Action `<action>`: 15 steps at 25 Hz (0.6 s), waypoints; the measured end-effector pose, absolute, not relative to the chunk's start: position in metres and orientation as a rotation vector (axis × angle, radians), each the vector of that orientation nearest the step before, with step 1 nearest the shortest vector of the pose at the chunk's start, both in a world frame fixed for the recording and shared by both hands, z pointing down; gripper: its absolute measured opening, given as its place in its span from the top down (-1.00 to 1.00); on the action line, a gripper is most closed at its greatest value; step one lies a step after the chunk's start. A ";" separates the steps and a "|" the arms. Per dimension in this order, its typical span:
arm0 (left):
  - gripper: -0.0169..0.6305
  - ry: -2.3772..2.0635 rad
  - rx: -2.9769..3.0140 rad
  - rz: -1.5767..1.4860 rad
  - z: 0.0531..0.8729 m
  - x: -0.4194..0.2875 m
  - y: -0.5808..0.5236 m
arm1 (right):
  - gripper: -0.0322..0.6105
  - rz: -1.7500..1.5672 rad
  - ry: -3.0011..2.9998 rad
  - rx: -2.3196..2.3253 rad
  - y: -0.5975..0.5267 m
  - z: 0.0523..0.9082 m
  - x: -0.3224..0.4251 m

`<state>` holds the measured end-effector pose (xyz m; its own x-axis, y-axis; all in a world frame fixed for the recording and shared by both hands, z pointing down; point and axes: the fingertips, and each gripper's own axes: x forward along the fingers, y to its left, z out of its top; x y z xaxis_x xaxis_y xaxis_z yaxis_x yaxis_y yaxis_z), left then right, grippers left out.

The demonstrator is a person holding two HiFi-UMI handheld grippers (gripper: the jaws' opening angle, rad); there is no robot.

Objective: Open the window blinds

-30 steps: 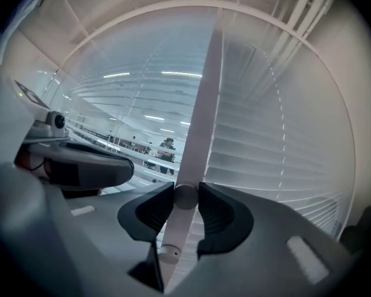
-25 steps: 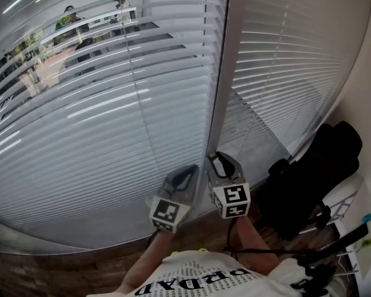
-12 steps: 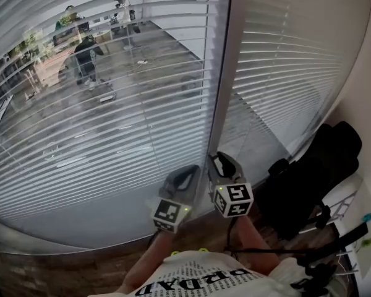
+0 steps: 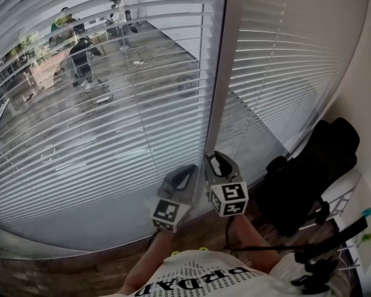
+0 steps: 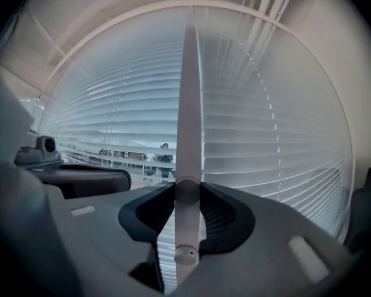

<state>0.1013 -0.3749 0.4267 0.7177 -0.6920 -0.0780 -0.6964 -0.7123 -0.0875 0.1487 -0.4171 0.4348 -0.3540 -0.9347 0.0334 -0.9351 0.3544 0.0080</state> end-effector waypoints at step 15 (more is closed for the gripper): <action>0.97 1.133 -2.854 0.073 0.420 0.110 -0.377 | 0.52 0.015 -2.560 1.769 -0.419 0.424 0.145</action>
